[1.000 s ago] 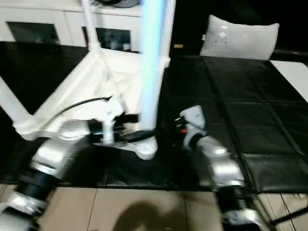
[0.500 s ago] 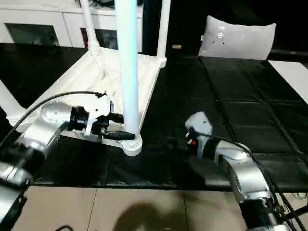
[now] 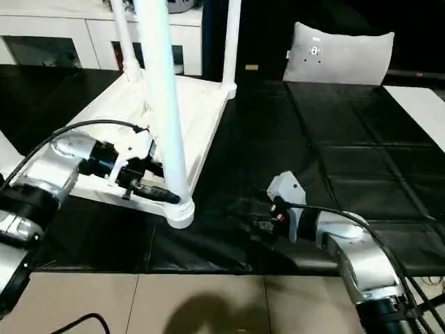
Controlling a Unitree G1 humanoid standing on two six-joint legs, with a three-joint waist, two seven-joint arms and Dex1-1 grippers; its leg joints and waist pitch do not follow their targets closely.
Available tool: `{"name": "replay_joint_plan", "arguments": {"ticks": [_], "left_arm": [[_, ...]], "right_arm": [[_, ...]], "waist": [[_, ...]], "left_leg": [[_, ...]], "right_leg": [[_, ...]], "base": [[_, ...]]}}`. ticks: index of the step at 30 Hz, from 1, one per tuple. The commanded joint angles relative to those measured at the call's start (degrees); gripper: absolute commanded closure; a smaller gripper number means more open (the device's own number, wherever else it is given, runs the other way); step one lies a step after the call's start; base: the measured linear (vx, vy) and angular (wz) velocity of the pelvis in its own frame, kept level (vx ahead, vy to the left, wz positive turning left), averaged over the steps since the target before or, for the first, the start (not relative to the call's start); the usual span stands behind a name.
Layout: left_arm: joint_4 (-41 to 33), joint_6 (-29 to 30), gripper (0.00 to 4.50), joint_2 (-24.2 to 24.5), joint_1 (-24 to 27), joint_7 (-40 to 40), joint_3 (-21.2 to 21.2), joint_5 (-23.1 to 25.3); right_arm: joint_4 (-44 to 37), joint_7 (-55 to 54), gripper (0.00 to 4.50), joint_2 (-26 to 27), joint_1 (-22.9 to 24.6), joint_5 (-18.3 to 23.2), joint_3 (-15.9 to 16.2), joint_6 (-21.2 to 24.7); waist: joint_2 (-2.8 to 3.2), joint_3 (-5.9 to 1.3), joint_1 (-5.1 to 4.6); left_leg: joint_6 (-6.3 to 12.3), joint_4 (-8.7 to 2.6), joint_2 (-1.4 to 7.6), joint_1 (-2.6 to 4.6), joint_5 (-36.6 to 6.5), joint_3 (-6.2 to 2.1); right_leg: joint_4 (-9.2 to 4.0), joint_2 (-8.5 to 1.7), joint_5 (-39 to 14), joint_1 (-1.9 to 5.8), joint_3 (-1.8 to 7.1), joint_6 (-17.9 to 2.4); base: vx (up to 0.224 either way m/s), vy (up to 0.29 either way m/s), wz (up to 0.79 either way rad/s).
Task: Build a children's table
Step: Rotate table base
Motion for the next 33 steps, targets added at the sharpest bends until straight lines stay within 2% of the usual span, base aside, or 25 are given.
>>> {"name": "replay_joint_plan", "arguments": {"ticks": [1, 2, 4, 5, 6, 7, 8, 9, 12, 14, 16, 17, 19, 22, 24, 25, 26, 28, 29, 30, 32, 33], "left_arm": [[-1.69, 3.72, 2.48, -0.52, 2.47, -2.31, -1.03, -1.69], [-3.04, 4.51, 2.14, -0.92, 3.37, -2.24, -0.84, -2.56], [-7.54, 7.17, 1.79, -3.42, 6.46, 0.24, 0.24, -5.43], [-8.95, 7.88, 1.72, -5.31, 7.64, 2.81, 1.25, -6.46], [-8.95, 7.88, 1.72, -5.31, 7.64, 2.81, 1.25, -6.46], [-9.05, 7.77, 1.59, -5.68, 7.80, 3.36, 1.44, -6.52], [-9.94, 6.69, 1.45, -8.29, 9.21, 7.31, 2.13, -6.03], [-10.85, 6.38, 1.37, -9.52, 10.06, 9.62, 2.24, -5.32], [-12.92, 6.07, 1.26, -11.83, 11.29, 13.20, 2.13, -4.61], [-13.18, 4.72, 1.00, -13.76, 11.21, 15.91, 2.05, -3.87], [-13.64, 4.37, 0.97, -15.20, 11.02, 17.64, 2.12, -3.60], [-14.18, 4.49, 0.92, -16.02, 10.86, 18.34, 2.16, -3.62], [-14.81, 5.06, 0.58, -16.50, 10.76, 18.27, 2.17, -4.07], [-16.12, 6.14, 0.50, -16.76, 10.61, 18.13, 2.32, -4.62], [-15.75, 6.38, 0.18, -19.54, 8.70, 19.03, 1.25, -4.47], [-15.74, 6.38, 0.18, -19.56, 8.68, 19.04, 1.24, -4.47], [-15.39, 6.18, 0.09, -20.35, 8.29, 19.28, 1.06, -4.50], [-13.41, 5.42, 0.05, -23.30, 7.14, 20.98, 0.79, -4.19], [-12.46, 5.19, 0.05, -24.72, 6.57, 21.93, 0.83, -4.15], [-12.23, 5.41, 0.05, -25.68, 6.33, 22.38, 0.95, -4.43], [-12.30, 5.75, 0.05, -26.76, 6.21, 22.97, 0.93, -4.66], [-12.30, 5.75, 0.05, -26.76, 6.21, 22.97, 0.93, -4.66]], "right_arm": [[-1.19, -0.14, 0.00, -0.57, 0.07, 0.73, -0.64, 0.78], [-1.37, -0.13, 0.00, -0.54, 0.22, 0.77, -0.73, 0.85], [-1.86, -0.38, 0.00, -0.39, 0.73, 0.84, -0.98, 0.92], [-1.98, -0.60, 0.00, -0.36, 0.92, 0.85, -1.11, 0.86], [-1.98, -0.60, 0.00, -0.36, 0.92, 0.85, -1.11, 0.86], [-2.00, -0.63, 0.00, -0.35, 0.94, 0.86, -1.12, 0.87], [-2.21, -0.91, 0.00, -0.38, 1.11, 0.85, -1.13, 1.00], [-2.36, -0.94, 0.00, -0.46, 1.23, 0.87, -1.13, 1.08], [-2.35, -1.32, 0.00, -0.54, 1.27, 0.73, -1.35, 1.02], [-1.87, -2.20, 0.00, -0.30, 0.94, 0.13, -1.57, 0.44], [-1.64, -2.67, 0.00, -0.11, 0.76, -0.02, -1.78, 0.24], [-1.65, -2.76, 0.00, -0.05, 0.75, 0.10, -1.87, 0.42], [-1.66, -3.01, 0.00, -0.07, 0.83, -0.02, -1.95, 0.39], [-2.24, -2.85, 0.00, -0.40, 1.27, 0.27, -2.05, 0.70], [-2.90, -1.99, 0.00, -1.36, 2.16, 0.82, -1.93, 1.31], [-2.90, -1.99, 0.00, -1.36, 2.16, 0.82, -1.92, 1.31], [-2.97, -1.83, 0.00, -1.56, 2.29, 0.75, -1.78, 1.29], [-3.30, -2.05, 0.00, -1.60, 2.74, 0.81, -2.05, 1.42], [-3.50, -2.14, 0.00, -1.68, 3.05, 0.82, -2.20, 1.49], [-3.67, -2.21, 0.00, -1.82, 3.32, 0.70, -2.20, 1.46], [-3.87, -2.33, 0.00, -1.92, 3.75, 0.59, -2.25, 1.33], [-3.87, -2.33, 0.00, -1.92, 3.75, 0.59, -2.25, 1.33]], "waist": [[0.38, -3.46, 0.76], [0.50, -3.64, 1.00], [0.47, -3.61, 1.15], [0.30, -3.67, 1.41], [0.43, -3.79, 1.59], [0.46, -3.79, 1.80], [0.17, -3.86, 2.37], [0.25, -3.83, 2.62], [-0.03, -3.79, 2.77], [-0.08, -3.78, 2.73], [-0.14, -3.66, 2.70], [0.04, -3.75, 2.83], [-0.06, -3.74, 2.71], [0.03, -3.81, 2.69], [-0.14, -3.79, 2.77], [0.43, -3.79, 2.90], [0.16, -3.80, 3.06], [0.41, -3.84, 3.14], [0.13, -3.89, 3.31], [0.71, -3.80, 3.33], [0.18, -3.90, 3.16], [0.20, -3.96, 3.14]], "left_leg": [[2.97, -4.03, 3.34, 0.08, -7.73, -0.96], [3.34, -3.95, 3.34, 0.19, -6.94, -0.87], [3.59, -4.02, 3.50, 0.19, -6.16, -0.88], [4.32, -3.86, 3.36, 0.18, -5.48, -0.74], [4.46, -3.84, 3.57, 0.32, -5.45, -0.73], [4.82, -3.73, 3.40, 0.33, -5.04, -0.67], [5.43, -3.78, 3.72, 0.36, -3.94, -0.67], [5.49, -3.73, 3.60, 0.29, -3.74, -0.74], [5.67, -3.78, 3.65, 0.12, -4.38, -0.79], [5.36, -3.77, 3.57, 0.09, -4.81, -0.80], [5.08, -3.79, 3.46, 0.06, -5.32, -0.78], [4.92, -3.72, 3.49, 0.09, -4.93, -0.82], [5.01, -3.75, 3.45, 0.03, -4.82, -0.85], [5.32, -3.71, 3.42, -0.01, -4.33, -0.89], [5.54, -3.63, 3.33, -0.01, -4.51, -0.83], [5.51, -3.60, 3.41, 0.14, -4.59, -0.88], [5.56, -3.59, 3.46, 0.15, -4.57, -0.82], [5.75, -3.55, 3.42, 0.06, -4.36, -0.84], [5.91, -3.55, 3.56, 0.10, -4.62, -0.95], [5.93, -3.56, 3.49, 0.01, -4.70, -0.99], [6.24, -3.48, 3.37, -0.19, -4.70, -1.00], [6.54, -3.42, 3.27, -0.35, -4.28, -1.02]], "right_leg": [[-4.35, -5.13, -3.02, 2.93, 2.94, -17.90], [-4.21, -4.98, -1.18, 2.91, 2.94, -18.10], [-3.95, -4.99, 0.51, 2.95, 2.90, -18.42], [-3.90, -4.94, 1.65, 2.96, 2.84, -18.58], [-3.78, -5.07, 1.99, 2.98, 2.85, -18.75], [-3.89, -4.95, 2.26, 2.89, 2.83, -18.62], [-3.75, -5.05, 3.60, 2.97, 2.83, -18.63], [-3.73, -5.05, 3.69, 2.96, 2.76, -18.36], [-3.87, -5.18, 2.31, 3.07, 2.73, -17.56], [-4.11, -5.19, 0.72, 3.06, 2.74, -16.80], [-4.36, -5.10, -1.07, 3.02, 2.78, -15.91], [-4.30, -5.15, -1.01, 3.03, 2.80, -15.70], [-4.30, -5.00, -0.59, 3.02, 2.76, -15.54], [-4.12, -5.03, 0.72, 3.07, 2.73, -15.64], [-4.29, -5.02, 0.24, 3.12, 2.74, -15.43], [-4.30, -5.09, 0.22, 2.98, 2.76, -15.61], [-4.38, -5.02, 0.62, 3.01, 2.73, -15.80], [-4.23, -4.90, 1.66, 2.98, 2.69, -16.15], [-4.20, -5.11, 2.05, 3.15, 2.66, -16.50], [-4.24, -5.15, 2.05, 3.12, 2.68, -16.54], [-4.30, -5.12, 2.50, 3.41, 2.64, -16.29], [-4.27, -5.19, 2.87, 3.56, 2.66, -16.10]], "base": [[0.000, 0.000, 0.00], [0.000, 0.000, 0.00], [0.000, 0.000, 0.00], [0.000, 0.000, 0.00], [0.000, 0.000, 0.00], [0.000, 0.000, 0.00], [0.000, 0.000, 0.00], [0.000, 0.000, 0.00], [0.000, 0.000, 0.00], [0.000, 0.000, 0.00], [0.000, 0.000, 0.00], [0.000, 0.000, 0.00], [0.000, 0.000, 0.00], [0.000, 0.000, 0.00], [0.000, 0.000, 0.00], [0.000, 0.000, 0.00], [0.000, 0.000, 0.00], [0.000, 0.000, 0.00], [0.000, 0.000, 0.00], [0.000, 0.000, 0.00], [0.000, 0.000, 0.00], [0.000, 0.000, 0.00]]}}
